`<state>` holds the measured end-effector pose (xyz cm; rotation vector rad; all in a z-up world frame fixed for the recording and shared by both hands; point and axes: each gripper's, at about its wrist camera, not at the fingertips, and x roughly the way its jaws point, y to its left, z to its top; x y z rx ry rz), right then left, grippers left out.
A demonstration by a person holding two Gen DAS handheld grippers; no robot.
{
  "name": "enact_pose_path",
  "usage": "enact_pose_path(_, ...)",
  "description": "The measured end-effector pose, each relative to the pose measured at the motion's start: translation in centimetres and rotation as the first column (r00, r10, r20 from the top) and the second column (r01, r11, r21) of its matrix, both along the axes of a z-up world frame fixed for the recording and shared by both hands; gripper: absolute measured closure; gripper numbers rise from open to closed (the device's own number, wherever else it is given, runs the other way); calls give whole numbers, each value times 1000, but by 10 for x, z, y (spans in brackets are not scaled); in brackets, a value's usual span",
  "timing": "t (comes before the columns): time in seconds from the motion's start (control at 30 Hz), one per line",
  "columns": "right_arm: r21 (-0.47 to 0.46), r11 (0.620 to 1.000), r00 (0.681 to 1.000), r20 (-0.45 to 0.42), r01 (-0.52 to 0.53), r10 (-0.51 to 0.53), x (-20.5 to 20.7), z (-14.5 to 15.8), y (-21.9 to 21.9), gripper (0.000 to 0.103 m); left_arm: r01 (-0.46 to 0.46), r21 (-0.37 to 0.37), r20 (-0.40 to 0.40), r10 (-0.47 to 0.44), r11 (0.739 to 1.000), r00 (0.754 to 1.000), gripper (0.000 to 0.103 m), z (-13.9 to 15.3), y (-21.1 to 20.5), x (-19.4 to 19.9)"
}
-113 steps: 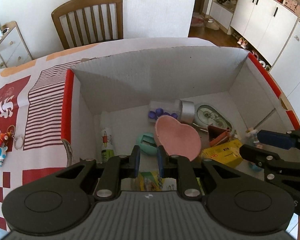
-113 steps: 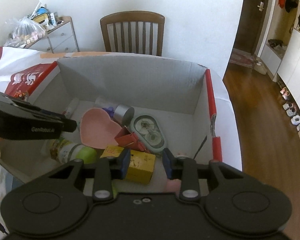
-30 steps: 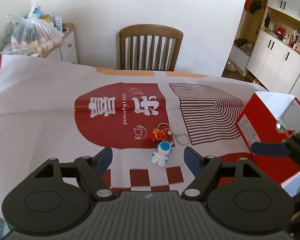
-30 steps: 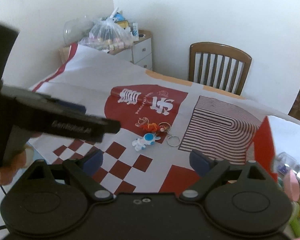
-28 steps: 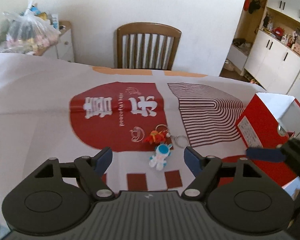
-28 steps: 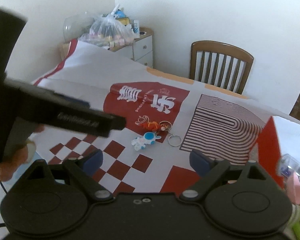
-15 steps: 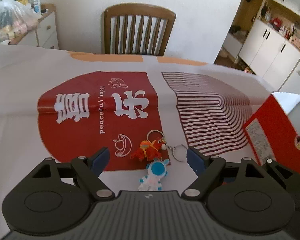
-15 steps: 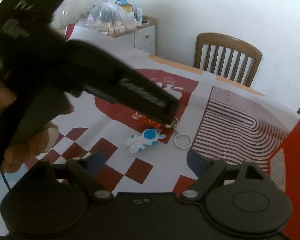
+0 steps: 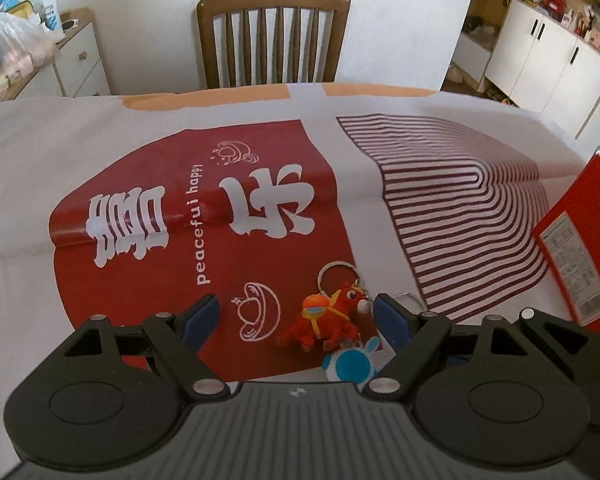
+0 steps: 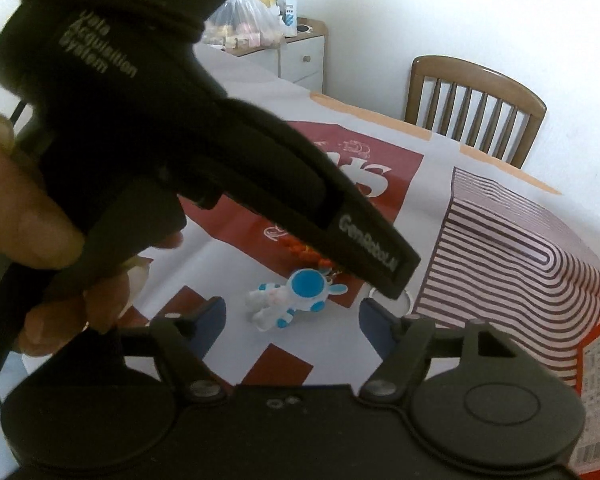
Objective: Organize rigid objects
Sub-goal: 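Grasp the orange horse keychain with the left tool while the right tool grasps the astronaut figurine, then lift the horse and astronaut and move both tools toward the cardboard box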
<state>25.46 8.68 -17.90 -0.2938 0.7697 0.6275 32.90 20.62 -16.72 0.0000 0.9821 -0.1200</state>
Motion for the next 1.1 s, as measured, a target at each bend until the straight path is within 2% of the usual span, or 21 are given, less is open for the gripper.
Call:
enact_pose_path(0.1, -10, 1000, 1000, 2, -4, 4, 0, -4, 3, 35, 4, 19, 15, -4, 1000, 1000, 19, -3, -2, 0)
enact_pose_path(0.2, -3, 1000, 1000, 4, 3, -3, -1, -5, 3, 36, 23, 37, 35, -25, 999, 999, 25, -2, -5, -1)
enact_pose_path(0.27, -1, 1000, 1000, 9, 3, -3, 0, -5, 4, 39, 32, 41, 46, -34, 999, 998, 34, -2, -7, -1)
enact_pose_path(0.33, 4, 1000, 1000, 11, 3, -3, -2, -4, 4, 42, 38, 39, 47, -40, 999, 998, 51, -3, -7, -1)
enact_pose_path(0.37, 6, 1000, 1000, 12, 1, -1, -3, -4, 4, 44, 39, 41, 47, -41, 998, 998, 53, -3, -8, -1)
enact_pose_path(0.43, 8, 1000, 1000, 11, 3, -3, -5, -3, 3, 47, 51, 36, 53, -53, 998, 997, 67, -1, -9, -2)
enact_pose_path(0.57, 7, 1000, 1000, 13, -3, 2, -9, -2, 5, 59, 55, 5, 59, -56, 998, 997, 67, 0, -8, -4)
enact_pose_path(1.1, 51, 997, 999, 0, 52, -52, -21, 17, -20, 59, -3, -57, 65, 7, 998, 998, 68, 21, 12, -26)
